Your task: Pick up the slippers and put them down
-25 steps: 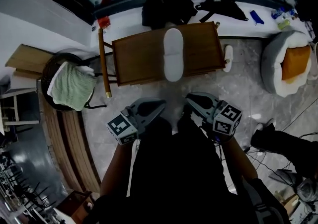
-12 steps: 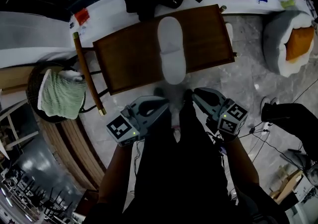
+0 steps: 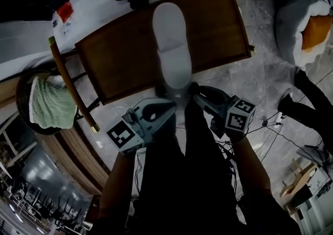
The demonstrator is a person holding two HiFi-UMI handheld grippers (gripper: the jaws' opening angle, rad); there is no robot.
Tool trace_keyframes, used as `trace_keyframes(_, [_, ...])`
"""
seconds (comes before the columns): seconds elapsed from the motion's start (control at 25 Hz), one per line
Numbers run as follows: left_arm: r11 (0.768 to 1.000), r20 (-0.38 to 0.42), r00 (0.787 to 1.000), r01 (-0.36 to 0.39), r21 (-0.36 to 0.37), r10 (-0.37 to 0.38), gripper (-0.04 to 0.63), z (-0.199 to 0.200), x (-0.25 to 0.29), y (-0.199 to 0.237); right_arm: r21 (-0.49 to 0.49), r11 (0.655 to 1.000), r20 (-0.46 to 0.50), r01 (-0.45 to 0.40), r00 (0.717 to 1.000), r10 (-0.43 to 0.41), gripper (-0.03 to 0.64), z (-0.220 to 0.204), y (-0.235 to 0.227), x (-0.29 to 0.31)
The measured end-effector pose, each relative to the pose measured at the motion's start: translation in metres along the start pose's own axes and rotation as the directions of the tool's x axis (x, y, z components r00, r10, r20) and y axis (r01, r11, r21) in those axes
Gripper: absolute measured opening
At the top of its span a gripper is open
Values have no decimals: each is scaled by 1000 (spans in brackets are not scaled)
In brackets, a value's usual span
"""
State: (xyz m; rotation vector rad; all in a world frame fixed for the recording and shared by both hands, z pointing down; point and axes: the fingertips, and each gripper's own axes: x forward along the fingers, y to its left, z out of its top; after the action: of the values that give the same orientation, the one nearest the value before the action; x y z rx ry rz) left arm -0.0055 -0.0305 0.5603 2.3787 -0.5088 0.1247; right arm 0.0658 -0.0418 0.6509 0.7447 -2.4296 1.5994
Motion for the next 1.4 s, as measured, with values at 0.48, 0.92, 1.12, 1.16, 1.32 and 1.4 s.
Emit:
trace_keyframes(0.48, [995,-59,998,7,97,-1,11,-45,17,31,313,943,-7,-116,992,124,206,-21,-24,38])
trace_keyframes(0.92, [996,-63,998,-2,91,8,11,-58,12,44,426,877,38,-224,973,230,204,-15,-17,61])
trace_keyframes(1.12, [996,-50,999,-3,84,7,11,-61,13,48,437,872,6,-221,970,243,204,-17,-18,70])
trace_keyframes(1.16, [996,-51,999,0,86,4,11,-62,14,48,440,870,2,-222,969,247,202,-18,-18,71])
trace_keyframes(1.32, [997,-48,999,1,72,3,11,-65,13,48,446,869,-19,-216,968,250,148,-23,-19,72])
trace_keyframes(1.4, [998,-45,999,-3,69,6,11,-66,13,49,443,871,-23,-214,968,250,89,-24,-20,72])
